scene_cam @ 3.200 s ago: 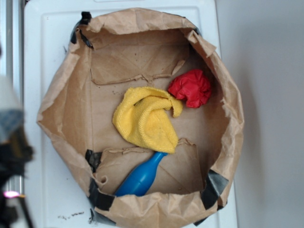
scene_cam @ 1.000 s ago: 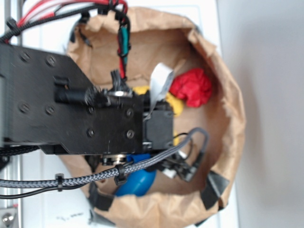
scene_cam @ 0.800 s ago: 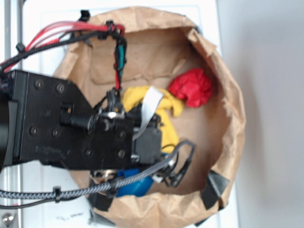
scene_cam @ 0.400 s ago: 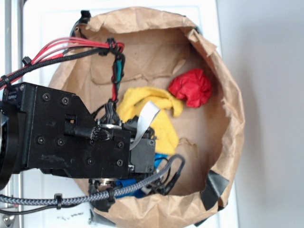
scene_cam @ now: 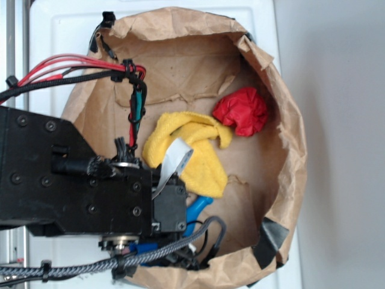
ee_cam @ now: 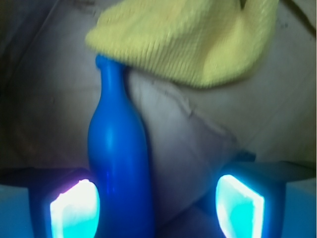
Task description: Grab the blue bottle.
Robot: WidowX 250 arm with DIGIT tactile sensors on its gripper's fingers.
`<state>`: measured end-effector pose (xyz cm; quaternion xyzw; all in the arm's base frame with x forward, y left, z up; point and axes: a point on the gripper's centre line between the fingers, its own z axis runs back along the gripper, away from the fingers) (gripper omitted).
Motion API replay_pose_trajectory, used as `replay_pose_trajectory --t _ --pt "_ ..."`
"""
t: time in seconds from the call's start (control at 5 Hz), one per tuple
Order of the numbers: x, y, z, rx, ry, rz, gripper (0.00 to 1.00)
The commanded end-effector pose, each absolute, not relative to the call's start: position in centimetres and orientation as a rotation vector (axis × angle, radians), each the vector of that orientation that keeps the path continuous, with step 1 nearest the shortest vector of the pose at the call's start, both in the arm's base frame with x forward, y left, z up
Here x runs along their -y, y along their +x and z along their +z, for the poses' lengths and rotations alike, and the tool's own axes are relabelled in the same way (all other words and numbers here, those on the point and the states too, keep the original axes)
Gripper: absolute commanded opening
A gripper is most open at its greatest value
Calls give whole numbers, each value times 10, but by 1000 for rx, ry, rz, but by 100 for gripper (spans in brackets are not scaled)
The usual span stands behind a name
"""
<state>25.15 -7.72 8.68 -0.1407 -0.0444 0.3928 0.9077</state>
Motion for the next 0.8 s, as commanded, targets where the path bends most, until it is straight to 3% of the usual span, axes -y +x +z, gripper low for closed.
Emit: replay_pose_trajectory --t 0.0,0.2,0.4,0.6 --pt "90 265 79 135 -299 785 100" --pt "94 277 59 150 -237 811 100" --pt "85 288 49 164 -185 810 69" --pt "70 297 67 186 -218 850 0"
